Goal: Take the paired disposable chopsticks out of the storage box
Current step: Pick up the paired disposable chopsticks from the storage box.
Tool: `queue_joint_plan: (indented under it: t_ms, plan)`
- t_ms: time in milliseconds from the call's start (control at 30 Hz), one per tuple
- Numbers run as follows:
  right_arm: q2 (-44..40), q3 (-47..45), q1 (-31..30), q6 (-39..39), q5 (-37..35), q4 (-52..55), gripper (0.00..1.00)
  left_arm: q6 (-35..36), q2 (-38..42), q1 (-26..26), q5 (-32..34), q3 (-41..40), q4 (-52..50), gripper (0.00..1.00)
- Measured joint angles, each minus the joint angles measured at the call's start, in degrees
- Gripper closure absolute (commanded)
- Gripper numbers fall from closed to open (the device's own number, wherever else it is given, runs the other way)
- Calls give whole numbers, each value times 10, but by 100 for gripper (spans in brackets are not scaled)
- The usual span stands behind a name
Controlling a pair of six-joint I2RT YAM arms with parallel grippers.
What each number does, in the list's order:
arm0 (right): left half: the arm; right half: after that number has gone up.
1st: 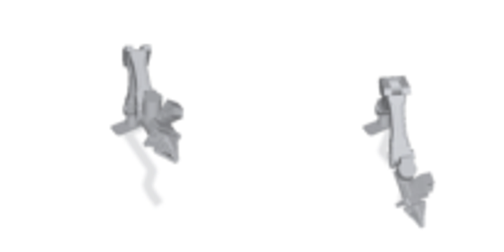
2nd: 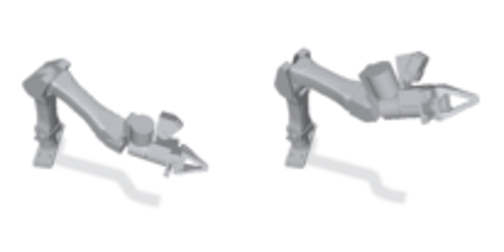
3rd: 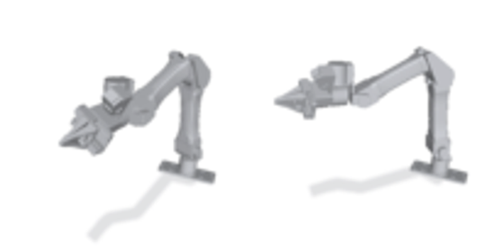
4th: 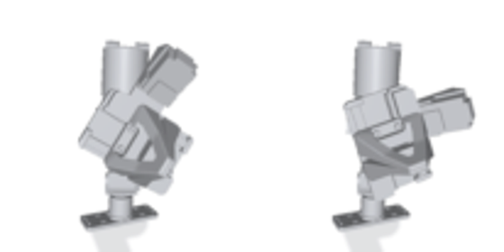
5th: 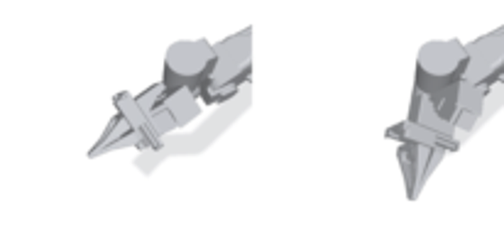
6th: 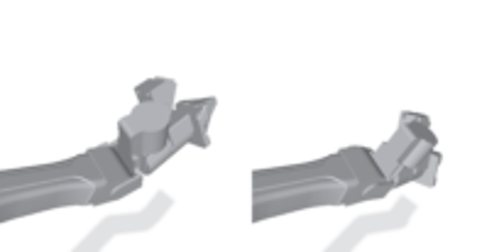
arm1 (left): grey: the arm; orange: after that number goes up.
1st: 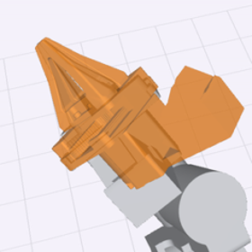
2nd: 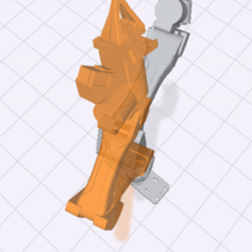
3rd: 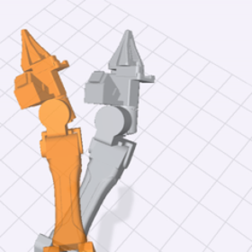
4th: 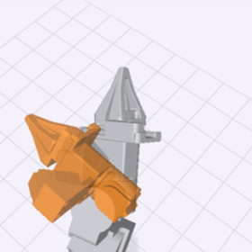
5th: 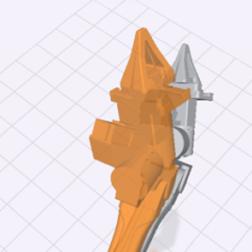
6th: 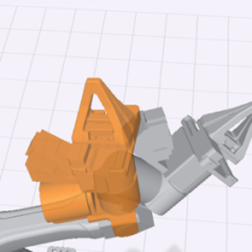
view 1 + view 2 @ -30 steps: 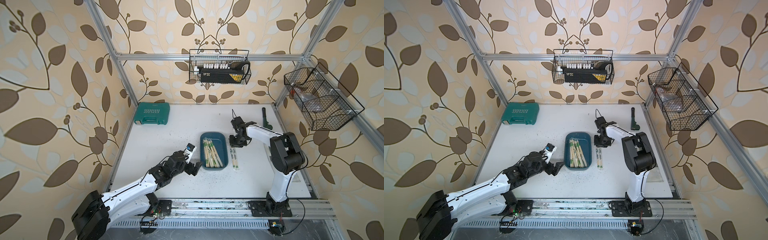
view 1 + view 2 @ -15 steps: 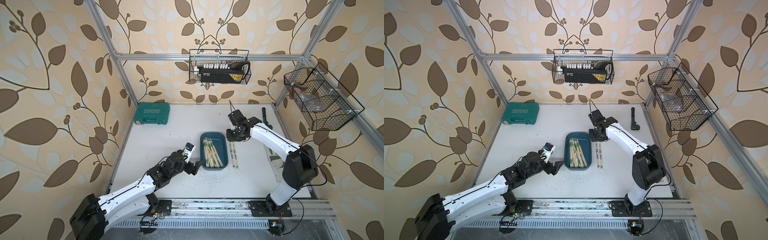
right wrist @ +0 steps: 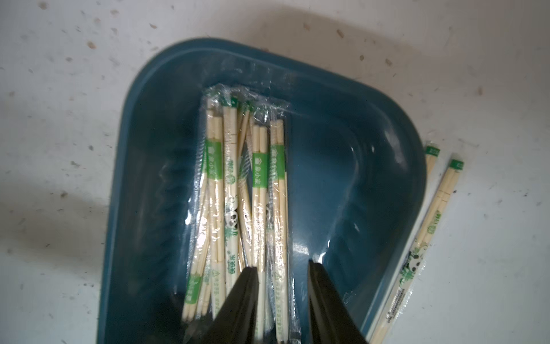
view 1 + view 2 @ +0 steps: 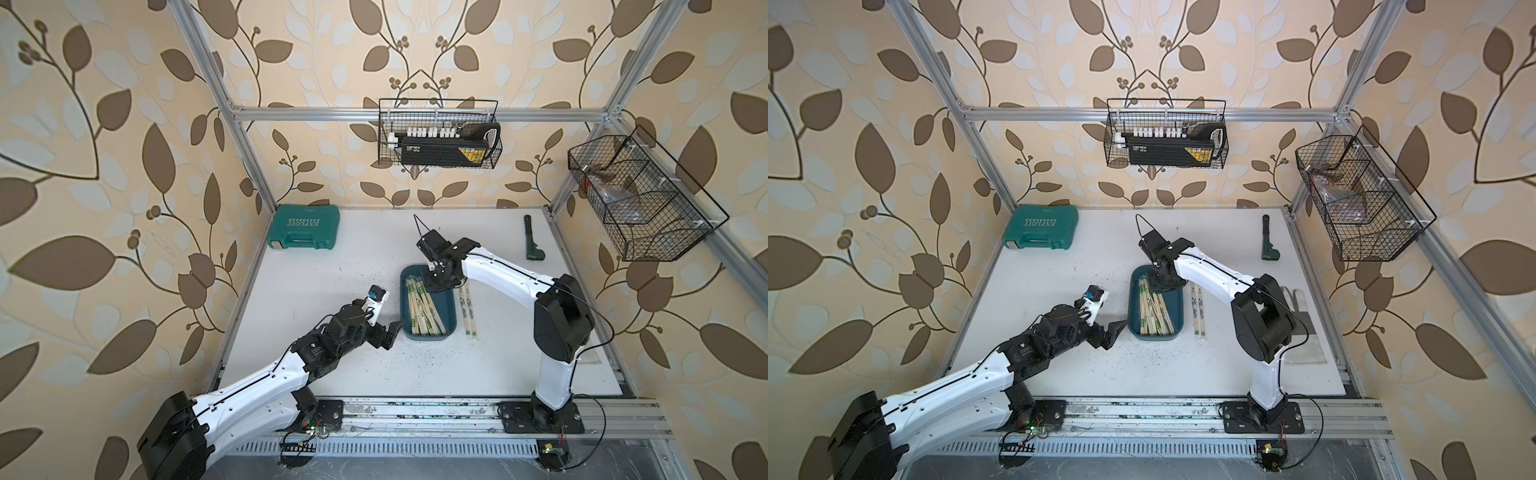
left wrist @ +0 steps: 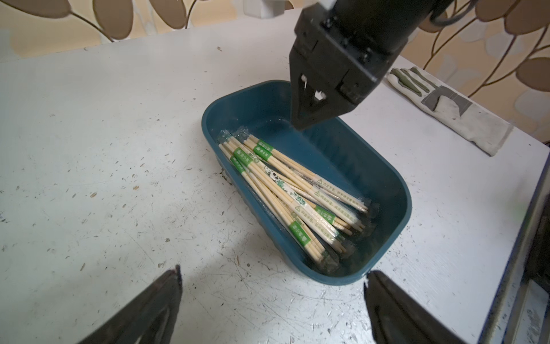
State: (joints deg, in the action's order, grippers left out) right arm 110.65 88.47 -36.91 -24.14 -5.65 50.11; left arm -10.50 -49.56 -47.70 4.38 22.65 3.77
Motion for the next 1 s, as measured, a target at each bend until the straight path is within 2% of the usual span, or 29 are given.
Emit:
queue_joint_plan:
  t_ms: [300, 867, 1000]
  plan:
    - [56, 5, 0, 2, 1, 0, 70, 0, -4, 0, 0, 0, 0, 1]
    - [106, 26, -1, 2, 7, -2, 69, 0, -10, 0, 0, 0, -1, 1]
    - [111, 33, -1, 2, 10, -2, 73, 0, -10, 0, 1, 0, -3, 1]
